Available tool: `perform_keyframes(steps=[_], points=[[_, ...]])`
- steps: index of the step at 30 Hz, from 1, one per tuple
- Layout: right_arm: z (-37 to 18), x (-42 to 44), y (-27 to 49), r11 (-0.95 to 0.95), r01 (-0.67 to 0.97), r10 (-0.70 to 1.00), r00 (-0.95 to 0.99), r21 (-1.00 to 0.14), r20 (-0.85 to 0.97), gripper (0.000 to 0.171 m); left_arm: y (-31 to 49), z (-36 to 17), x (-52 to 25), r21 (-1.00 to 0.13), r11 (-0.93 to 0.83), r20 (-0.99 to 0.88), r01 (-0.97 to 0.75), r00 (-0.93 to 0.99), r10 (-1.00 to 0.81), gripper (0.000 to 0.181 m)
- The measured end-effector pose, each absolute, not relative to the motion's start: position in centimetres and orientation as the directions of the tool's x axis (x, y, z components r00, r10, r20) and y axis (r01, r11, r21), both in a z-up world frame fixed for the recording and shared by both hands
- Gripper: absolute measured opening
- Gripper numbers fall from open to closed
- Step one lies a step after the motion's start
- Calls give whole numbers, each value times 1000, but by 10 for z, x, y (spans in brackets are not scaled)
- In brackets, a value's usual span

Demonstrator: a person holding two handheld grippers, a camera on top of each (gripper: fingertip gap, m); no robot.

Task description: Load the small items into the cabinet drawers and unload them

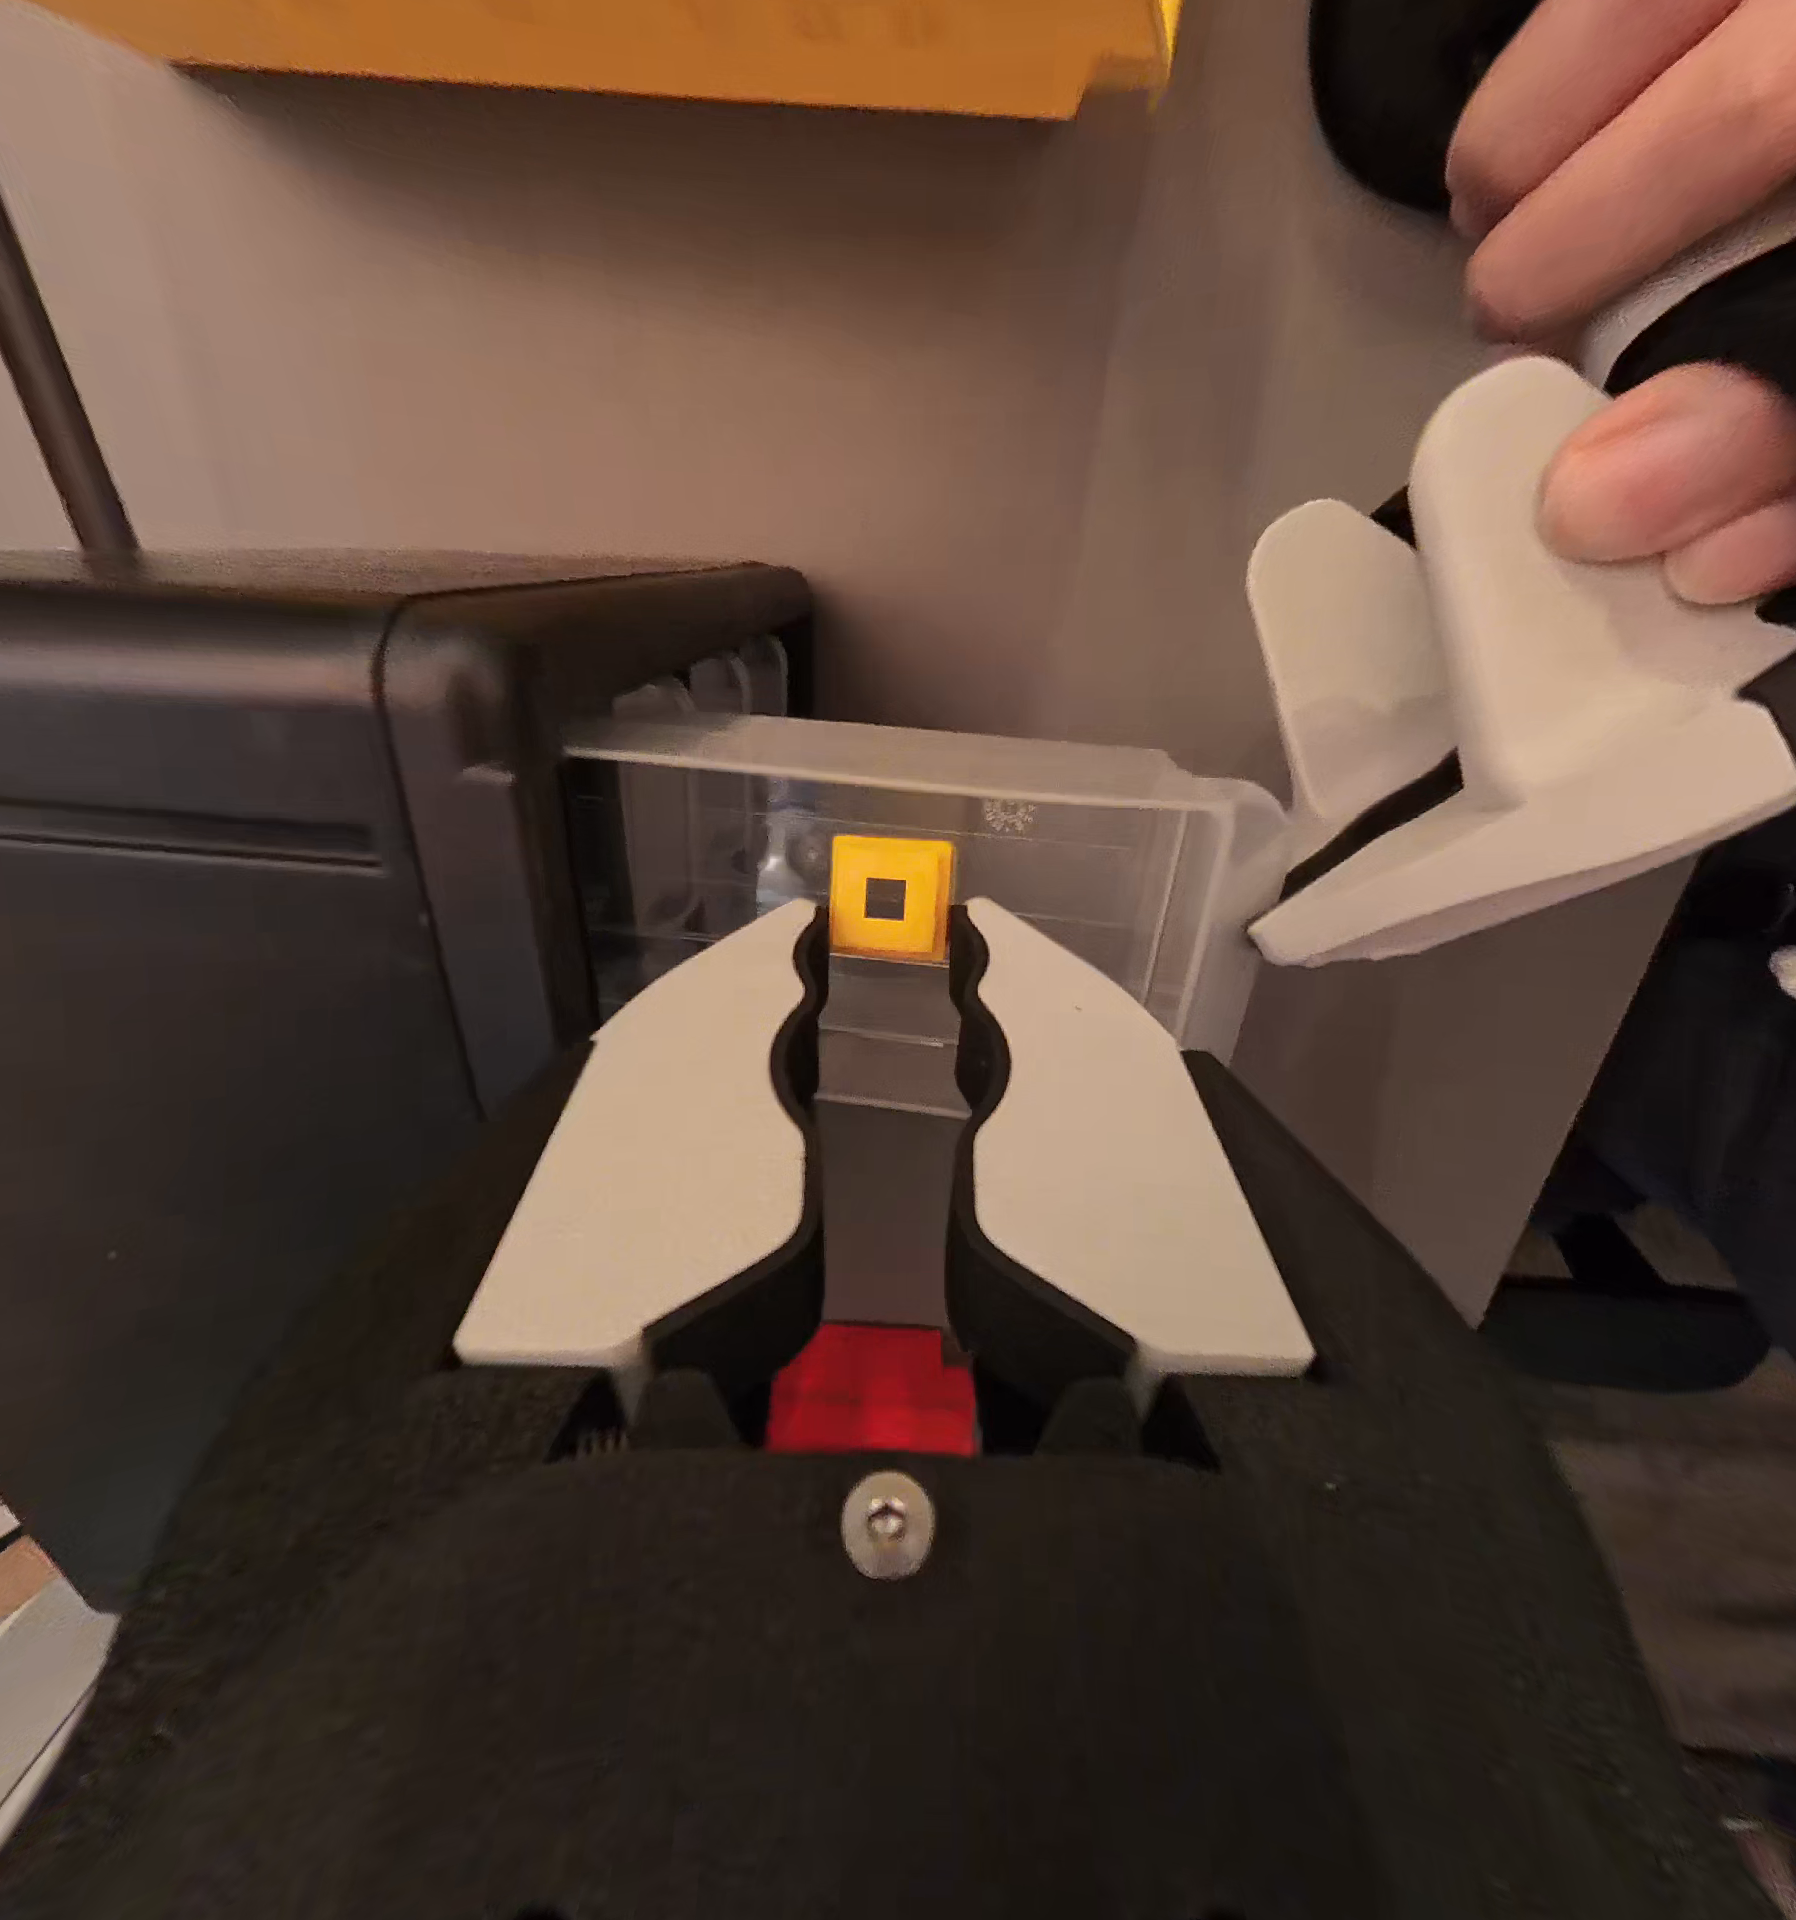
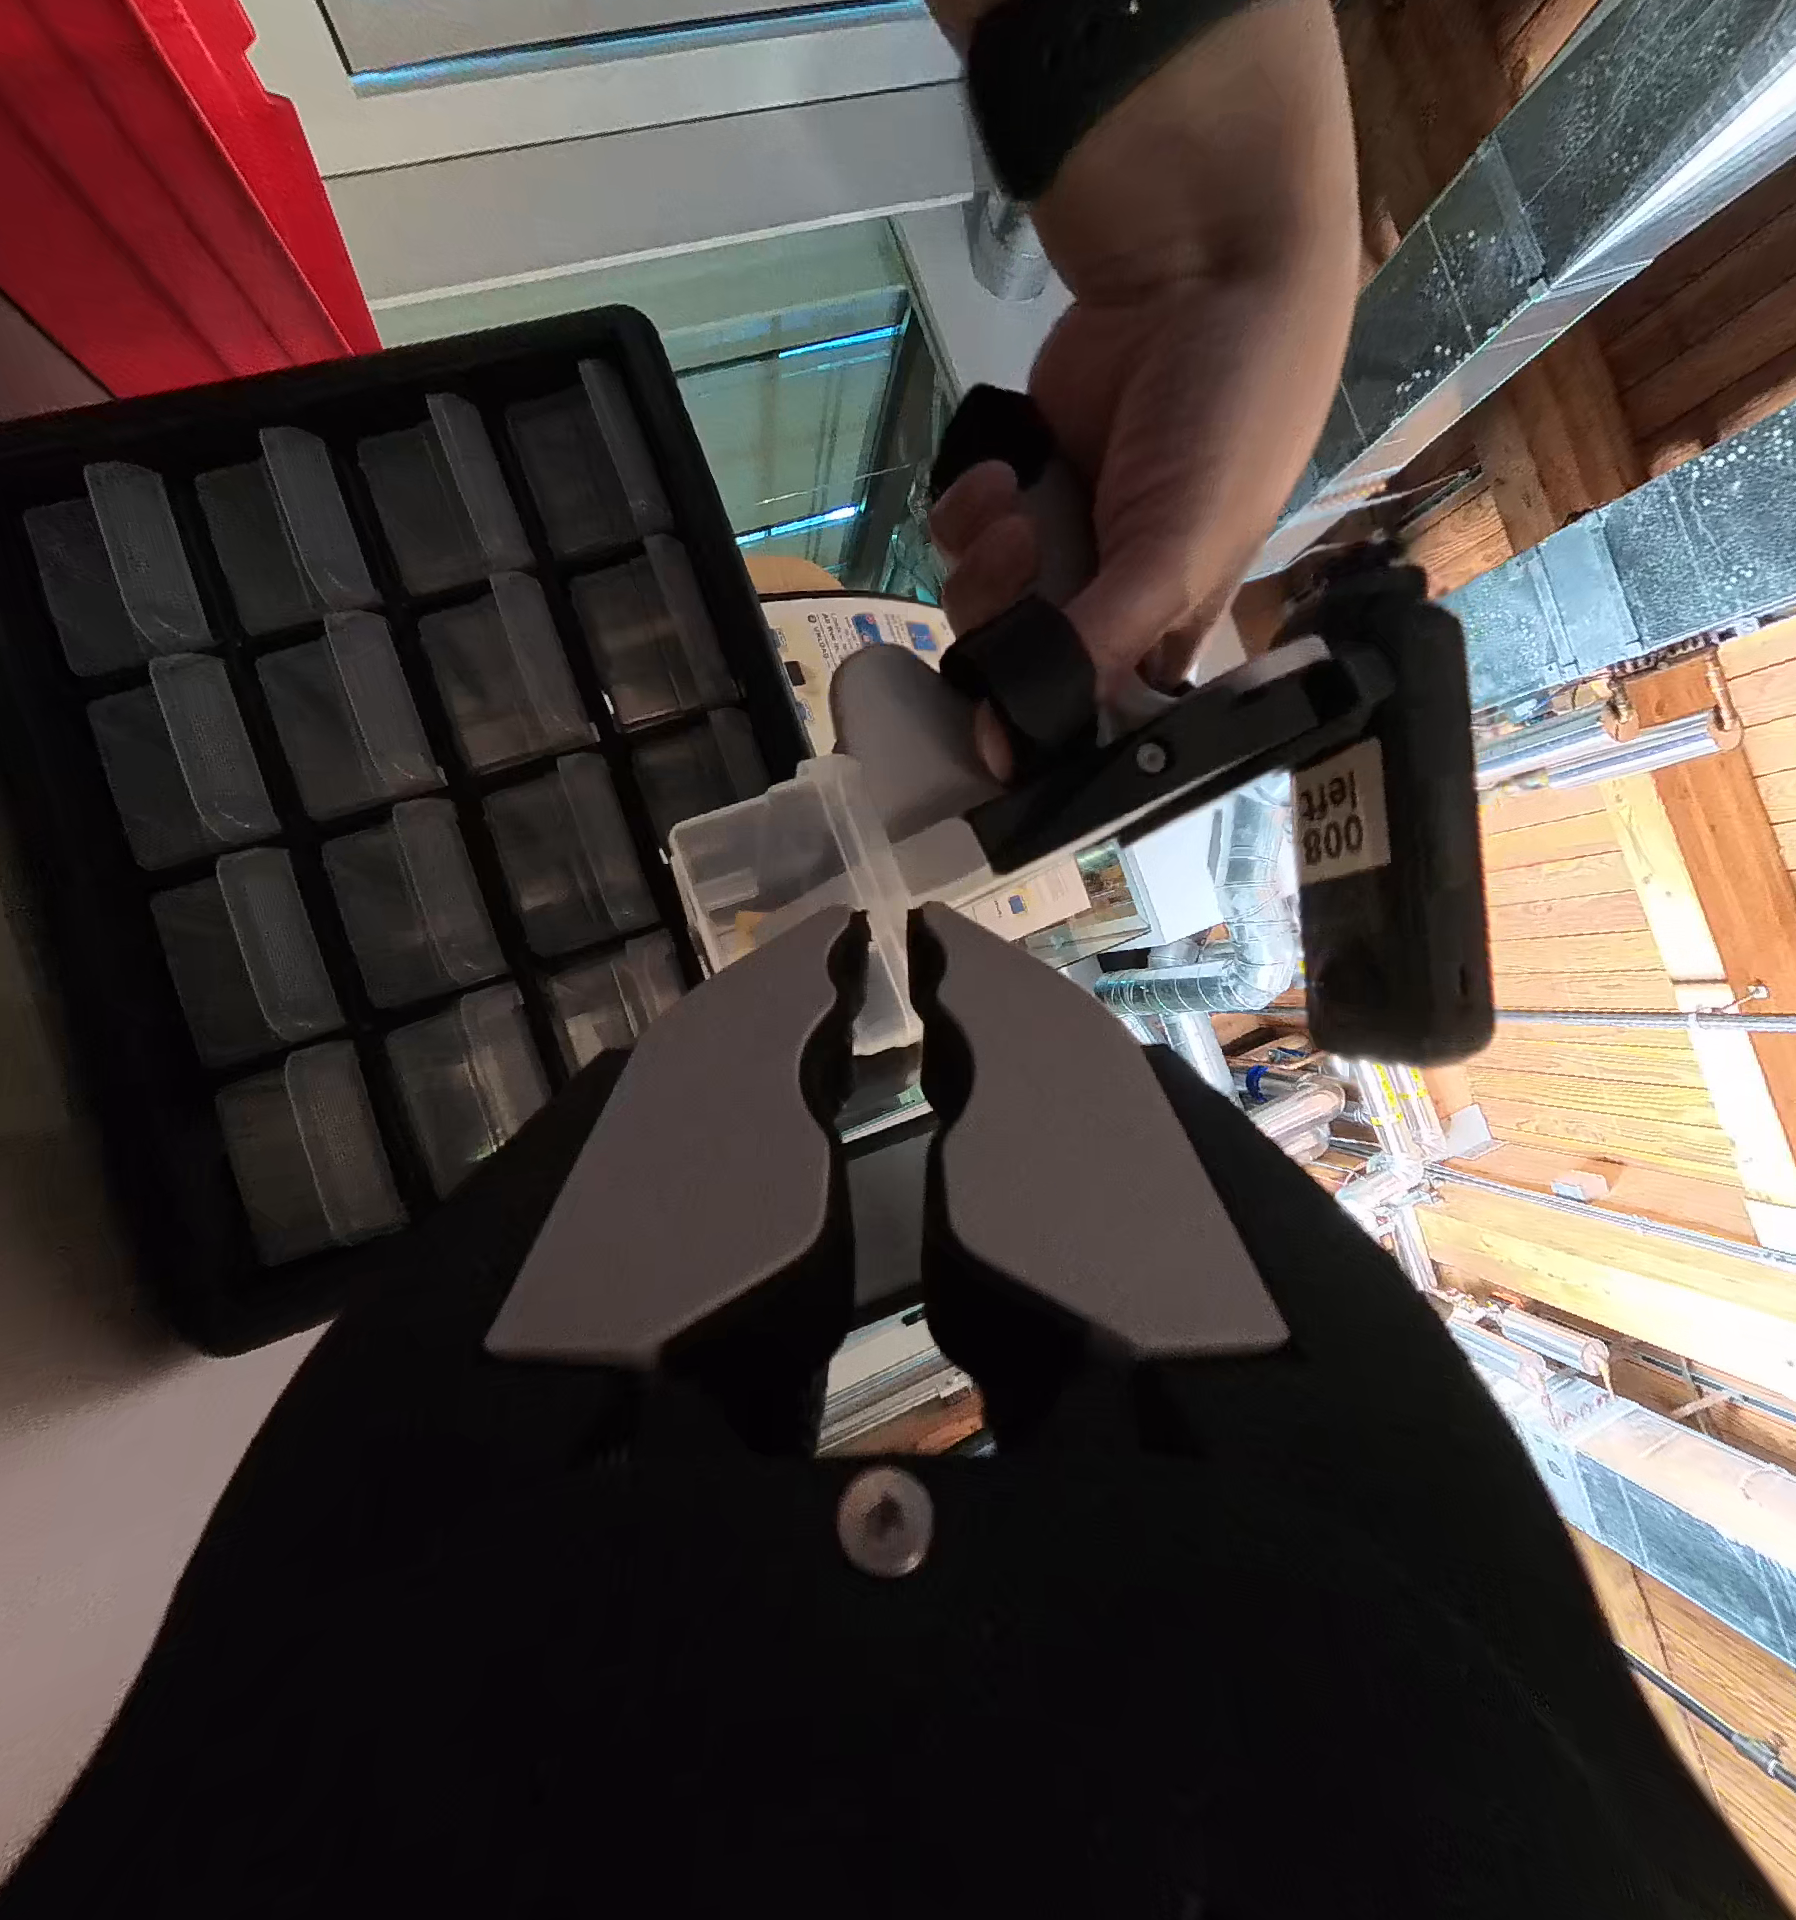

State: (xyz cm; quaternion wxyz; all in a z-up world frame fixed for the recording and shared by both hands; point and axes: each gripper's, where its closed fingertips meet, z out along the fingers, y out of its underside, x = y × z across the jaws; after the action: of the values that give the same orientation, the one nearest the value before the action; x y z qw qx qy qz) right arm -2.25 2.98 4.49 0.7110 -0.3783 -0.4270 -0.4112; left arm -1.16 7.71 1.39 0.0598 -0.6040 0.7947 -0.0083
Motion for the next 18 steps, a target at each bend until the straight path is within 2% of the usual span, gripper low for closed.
perform_keyframes(steps=[9, 12, 15, 18], points=[[42, -24, 31, 379, 906, -239, 293, -189, 926, 8, 82, 8, -13, 1, 281, -110, -960, -280, -954, 22], [39, -25, 33, 377, 906, -228, 290, -190, 930, 8, 87, 8, -14, 20, 270, -146, -963, -270, -952, 31], [40, -22, 36, 364, 909, -226, 300, -205, 927, 8, 86, 16, -11, -32, 264, -158, -964, -256, -954, 39], [39, -18, 39, 352, 909, -220, 313, -224, 924, 8, 85, 40, -13, -155, 254, -189, -955, -224, -956, 39]])
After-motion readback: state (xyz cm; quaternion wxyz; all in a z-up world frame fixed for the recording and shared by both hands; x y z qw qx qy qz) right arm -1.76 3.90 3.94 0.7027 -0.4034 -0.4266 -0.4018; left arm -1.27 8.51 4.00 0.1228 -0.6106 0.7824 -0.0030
